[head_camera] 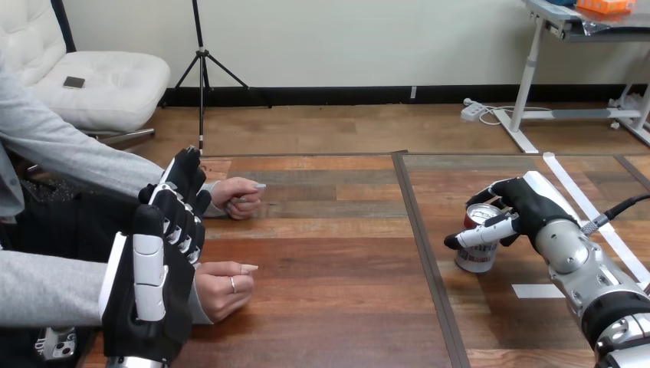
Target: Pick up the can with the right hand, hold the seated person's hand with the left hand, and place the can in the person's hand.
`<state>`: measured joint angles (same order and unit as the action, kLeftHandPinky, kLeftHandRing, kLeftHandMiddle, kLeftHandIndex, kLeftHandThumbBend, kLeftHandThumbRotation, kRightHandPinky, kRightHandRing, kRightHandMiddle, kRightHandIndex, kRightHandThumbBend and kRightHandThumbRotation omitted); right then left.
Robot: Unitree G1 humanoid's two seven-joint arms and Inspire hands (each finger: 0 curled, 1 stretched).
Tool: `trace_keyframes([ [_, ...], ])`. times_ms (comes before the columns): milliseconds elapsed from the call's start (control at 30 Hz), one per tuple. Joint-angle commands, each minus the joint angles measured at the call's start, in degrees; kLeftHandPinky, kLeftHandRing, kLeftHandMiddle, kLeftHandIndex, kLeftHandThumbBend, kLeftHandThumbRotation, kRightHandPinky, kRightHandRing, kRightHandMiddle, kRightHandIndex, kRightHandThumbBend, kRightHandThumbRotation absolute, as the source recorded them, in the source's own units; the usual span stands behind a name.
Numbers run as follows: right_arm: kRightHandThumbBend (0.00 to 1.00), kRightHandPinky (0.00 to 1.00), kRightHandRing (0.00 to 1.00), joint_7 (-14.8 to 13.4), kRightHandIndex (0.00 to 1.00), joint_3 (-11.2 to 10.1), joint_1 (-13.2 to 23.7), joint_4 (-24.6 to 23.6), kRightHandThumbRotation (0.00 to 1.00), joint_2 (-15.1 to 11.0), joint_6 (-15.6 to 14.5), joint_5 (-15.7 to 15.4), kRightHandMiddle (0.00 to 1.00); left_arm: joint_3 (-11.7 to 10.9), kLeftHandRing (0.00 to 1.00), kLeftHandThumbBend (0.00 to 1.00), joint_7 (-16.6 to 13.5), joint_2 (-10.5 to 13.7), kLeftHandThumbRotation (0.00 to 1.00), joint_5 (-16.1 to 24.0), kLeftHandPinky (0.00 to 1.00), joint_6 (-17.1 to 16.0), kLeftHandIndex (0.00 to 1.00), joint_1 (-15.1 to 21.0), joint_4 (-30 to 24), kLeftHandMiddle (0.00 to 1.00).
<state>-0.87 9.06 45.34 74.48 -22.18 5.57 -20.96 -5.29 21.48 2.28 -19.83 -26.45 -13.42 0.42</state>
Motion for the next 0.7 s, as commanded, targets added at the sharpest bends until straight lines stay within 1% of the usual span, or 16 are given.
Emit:
trace_keyframes([
  [0,0.98,0.48,0.53,-0.86,0.58,0.34,1.74,0.00,0.00,-0.86,1.55,-0.42,0.57,0.03,1.00,0.75,-0.02,-0.18,0.98,-0.49,1.00,-0.56,0.93,1.90,-2.40,0.99],
  [233,0.92,0.46,0.50,-1.08,0.54,0.15,1.64,0.00,0.00,-0.80,1.76,-0.37,0.54,0.15,1.00,0.76,-0.23,-0.27,0.97,-0.45,1.00,-0.15,0.92,1.52,-2.89,0.98],
  [367,0.89,0.44,0.49,-1.66,0.51,0.11,1.31,-0.15,0.00,-0.88,2.80,-0.37,0.53,0.25,1.00,0.77,-0.30,-0.18,0.96,0.10,1.00,-0.37,0.92,1.35,-2.82,0.98],
  [533,0.86,0.42,0.47,-2.37,0.48,0.14,1.14,-0.21,0.00,-0.85,3.39,-0.46,0.50,0.39,1.00,0.79,-0.34,0.08,0.96,0.58,1.00,-0.18,0.92,1.17,-2.93,0.98],
  [667,0.84,0.40,0.45,-3.46,0.45,-0.04,0.72,-0.30,0.00,-0.83,4.84,-0.32,0.48,0.56,1.00,0.79,0.20,0.10,0.96,0.30,1.00,-0.55,0.92,1.19,-2.57,0.98],
])
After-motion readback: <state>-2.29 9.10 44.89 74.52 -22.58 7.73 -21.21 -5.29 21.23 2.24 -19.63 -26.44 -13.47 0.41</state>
